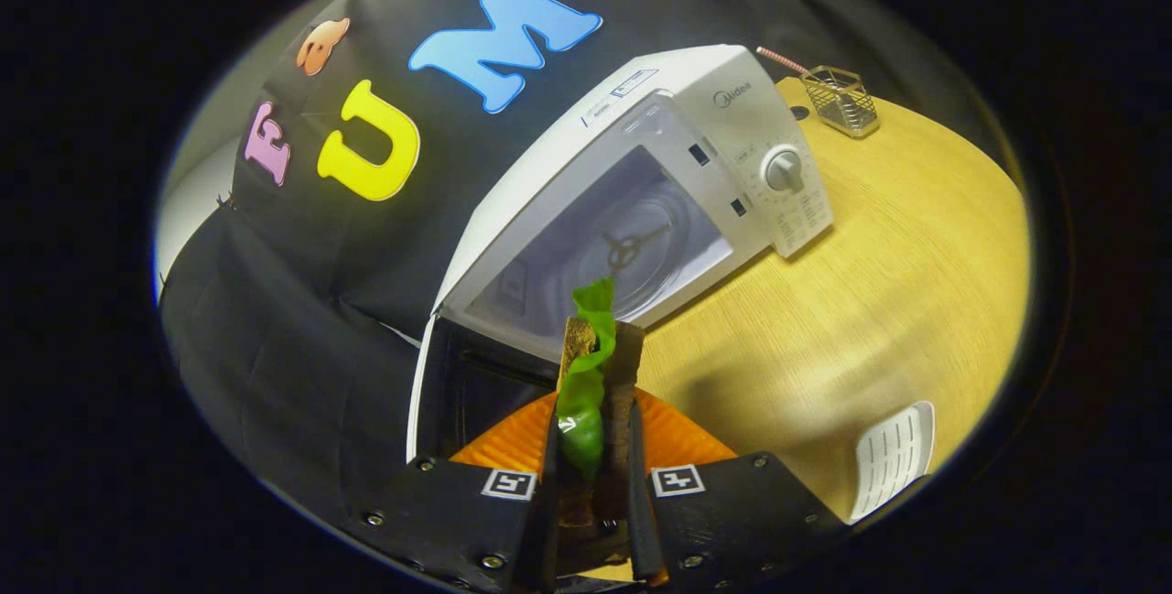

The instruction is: Open the microwave, put the food inside, and close the microwave door.

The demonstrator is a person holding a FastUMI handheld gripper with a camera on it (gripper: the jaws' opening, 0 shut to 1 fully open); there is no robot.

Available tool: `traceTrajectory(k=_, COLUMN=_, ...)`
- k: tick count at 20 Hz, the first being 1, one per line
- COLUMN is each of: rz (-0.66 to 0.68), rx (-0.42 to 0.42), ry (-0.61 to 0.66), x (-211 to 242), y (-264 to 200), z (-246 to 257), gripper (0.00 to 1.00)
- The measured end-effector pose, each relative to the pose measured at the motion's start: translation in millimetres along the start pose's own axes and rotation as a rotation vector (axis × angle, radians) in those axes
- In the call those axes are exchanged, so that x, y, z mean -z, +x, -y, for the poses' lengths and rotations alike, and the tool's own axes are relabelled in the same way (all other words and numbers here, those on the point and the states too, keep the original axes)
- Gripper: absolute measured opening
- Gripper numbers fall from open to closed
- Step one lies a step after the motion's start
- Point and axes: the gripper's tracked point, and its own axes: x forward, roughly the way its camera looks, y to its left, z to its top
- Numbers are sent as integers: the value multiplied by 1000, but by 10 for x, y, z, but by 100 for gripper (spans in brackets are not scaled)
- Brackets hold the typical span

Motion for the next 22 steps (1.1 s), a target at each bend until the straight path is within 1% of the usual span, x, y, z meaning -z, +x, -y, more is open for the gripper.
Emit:
traceTrajectory(k=4, rz=52, rx=-61, ry=62, x=-88, y=343, z=-138, gripper=31)
traceTrajectory(k=9, rz=88, rx=-87, ry=124, x=-120, y=792, z=-199, gripper=31)
traceTrajectory(k=14, rz=159, rx=-118, ry=178, x=-264, y=1091, z=-149, gripper=31)
traceTrajectory(k=22, rz=279, rx=-118, ry=213, x=-493, y=1516, z=24, gripper=31)
